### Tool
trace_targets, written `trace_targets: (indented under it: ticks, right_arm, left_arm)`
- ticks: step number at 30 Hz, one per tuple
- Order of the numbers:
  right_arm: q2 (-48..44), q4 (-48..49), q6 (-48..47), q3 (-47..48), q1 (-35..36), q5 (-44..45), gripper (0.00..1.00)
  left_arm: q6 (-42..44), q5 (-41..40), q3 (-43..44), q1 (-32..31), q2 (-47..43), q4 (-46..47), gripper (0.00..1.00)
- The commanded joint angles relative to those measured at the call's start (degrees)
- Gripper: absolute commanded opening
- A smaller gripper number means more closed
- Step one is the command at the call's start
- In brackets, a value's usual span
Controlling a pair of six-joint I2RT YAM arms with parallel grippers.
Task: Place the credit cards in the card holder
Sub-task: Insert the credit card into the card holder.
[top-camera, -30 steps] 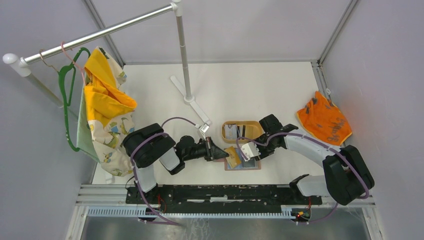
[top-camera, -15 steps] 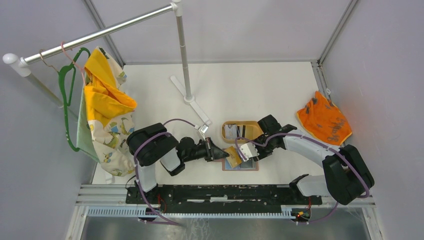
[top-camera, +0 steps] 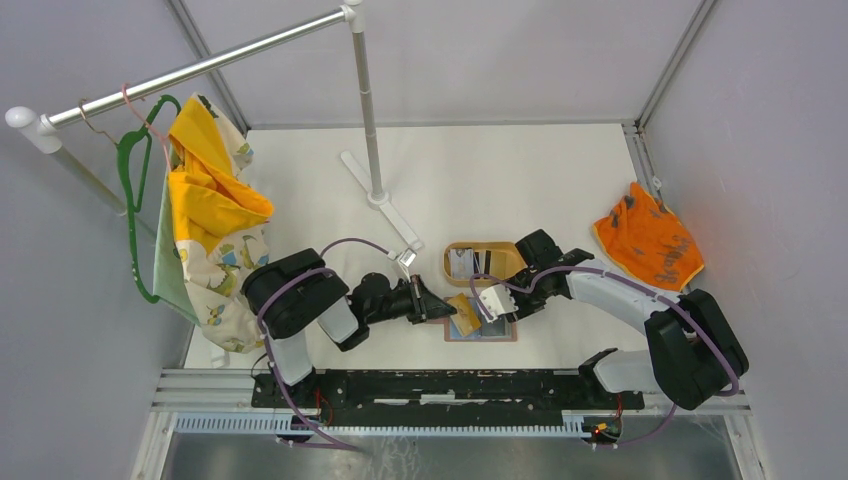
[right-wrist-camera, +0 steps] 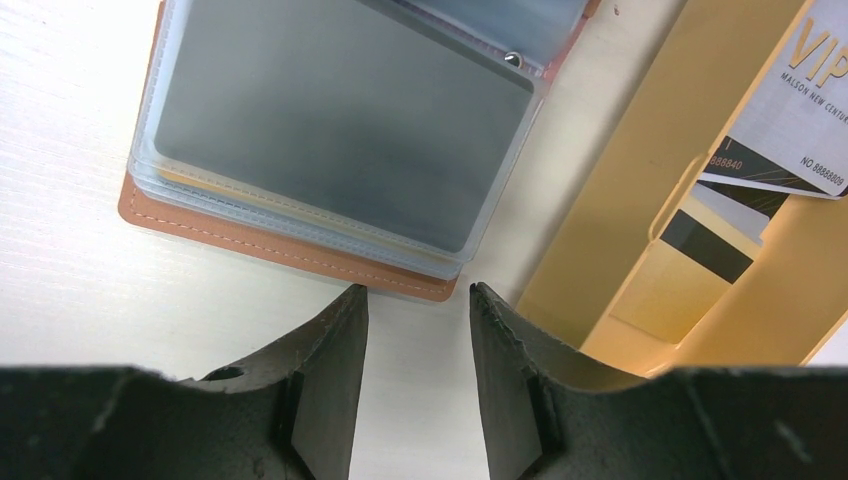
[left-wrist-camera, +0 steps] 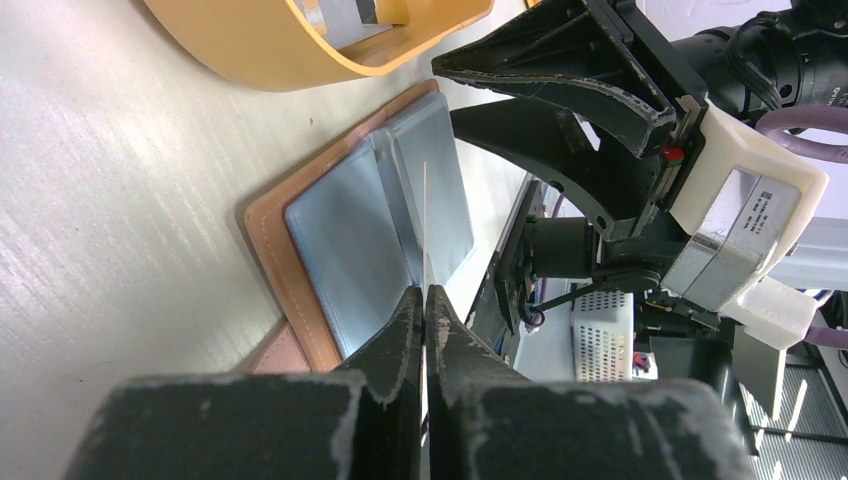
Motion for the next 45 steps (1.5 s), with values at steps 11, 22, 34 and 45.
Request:
trace_targets:
  ticks: [11, 22, 34, 45]
  right_arm:
    - [1.0, -1.5, 0.7, -0.7, 0.3, -0.2, 0.48]
    - [1.0, -1.5, 0.8, -0.6, 0.4, -0.6, 0.48]
    - [1.0, -1.5, 0.9, -0.5, 0.5, -0.6, 0.48]
    - [1.0, -0.6, 0.8, -0.7, 1.9, -1.3, 0.48]
  left_arm:
    - [2.5, 0.5, 2.1, -0.5, -0.9, -2.2, 0.02]
    - [1.7, 1.1, 2.9, -1.0, 0.7, -3.9, 0.02]
    - [2.3, 3.8, 5.7, -1.4, 0.9, -11.1, 0.02]
    - [1.1, 6.2, 6.8, -1.5, 2.2, -14.8, 0.02]
